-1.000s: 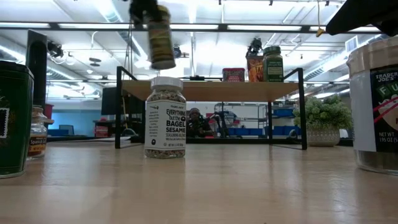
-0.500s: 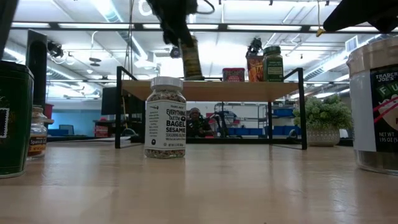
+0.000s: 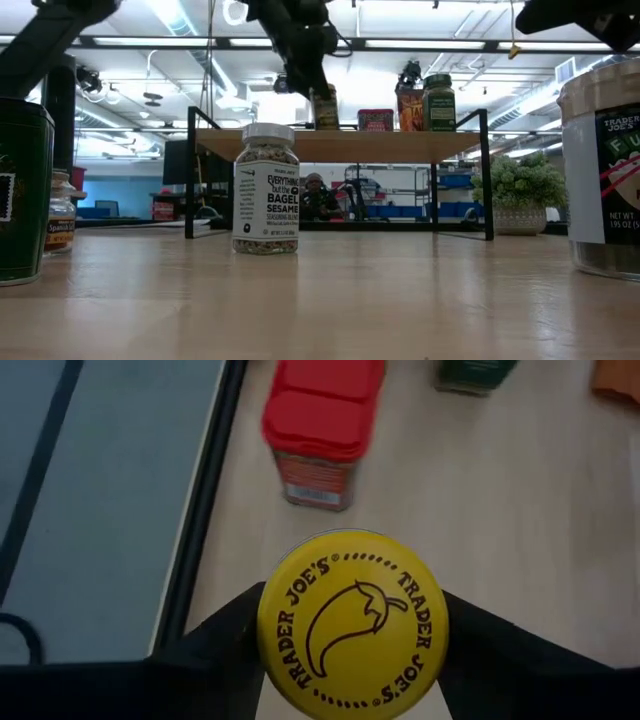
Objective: Shelf spices
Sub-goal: Put the yellow seasoning bottle on the shelf
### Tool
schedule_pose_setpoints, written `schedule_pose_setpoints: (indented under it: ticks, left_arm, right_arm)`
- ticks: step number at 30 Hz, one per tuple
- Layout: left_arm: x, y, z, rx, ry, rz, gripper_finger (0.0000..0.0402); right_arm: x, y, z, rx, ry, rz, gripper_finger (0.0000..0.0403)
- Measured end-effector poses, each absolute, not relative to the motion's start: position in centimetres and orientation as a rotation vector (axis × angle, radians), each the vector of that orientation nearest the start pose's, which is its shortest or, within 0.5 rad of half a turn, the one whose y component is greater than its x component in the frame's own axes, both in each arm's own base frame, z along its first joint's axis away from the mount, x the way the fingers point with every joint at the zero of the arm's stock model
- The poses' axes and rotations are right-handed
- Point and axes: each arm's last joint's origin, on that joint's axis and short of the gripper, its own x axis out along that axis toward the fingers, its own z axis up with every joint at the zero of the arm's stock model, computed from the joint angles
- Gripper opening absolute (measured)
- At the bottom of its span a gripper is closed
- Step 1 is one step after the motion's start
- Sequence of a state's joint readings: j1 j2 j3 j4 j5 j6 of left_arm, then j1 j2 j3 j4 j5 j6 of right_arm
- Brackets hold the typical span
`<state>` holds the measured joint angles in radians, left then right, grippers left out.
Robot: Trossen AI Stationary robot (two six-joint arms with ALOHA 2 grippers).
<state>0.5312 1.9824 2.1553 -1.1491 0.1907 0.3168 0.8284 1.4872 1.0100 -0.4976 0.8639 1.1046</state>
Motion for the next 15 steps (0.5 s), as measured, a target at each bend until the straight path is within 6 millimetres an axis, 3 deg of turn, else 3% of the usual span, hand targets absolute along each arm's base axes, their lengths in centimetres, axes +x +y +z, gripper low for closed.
schedule_pose_setpoints:
  ticks: [5, 15]
  left_arm:
    - [35.7, 21.22, 36.1, -0.073, 0.968, 0.175, 0.0239]
    - [35.65, 21.11, 36.01, -0.11, 0.979, 0.191, 0.0245]
  right_arm:
    - [21.34, 20.01, 23.57, 0.337, 0.525, -0.359, 0.0005]
    - [21.3, 20.01, 23.54, 0.326, 0.53, -0.356, 0.0004]
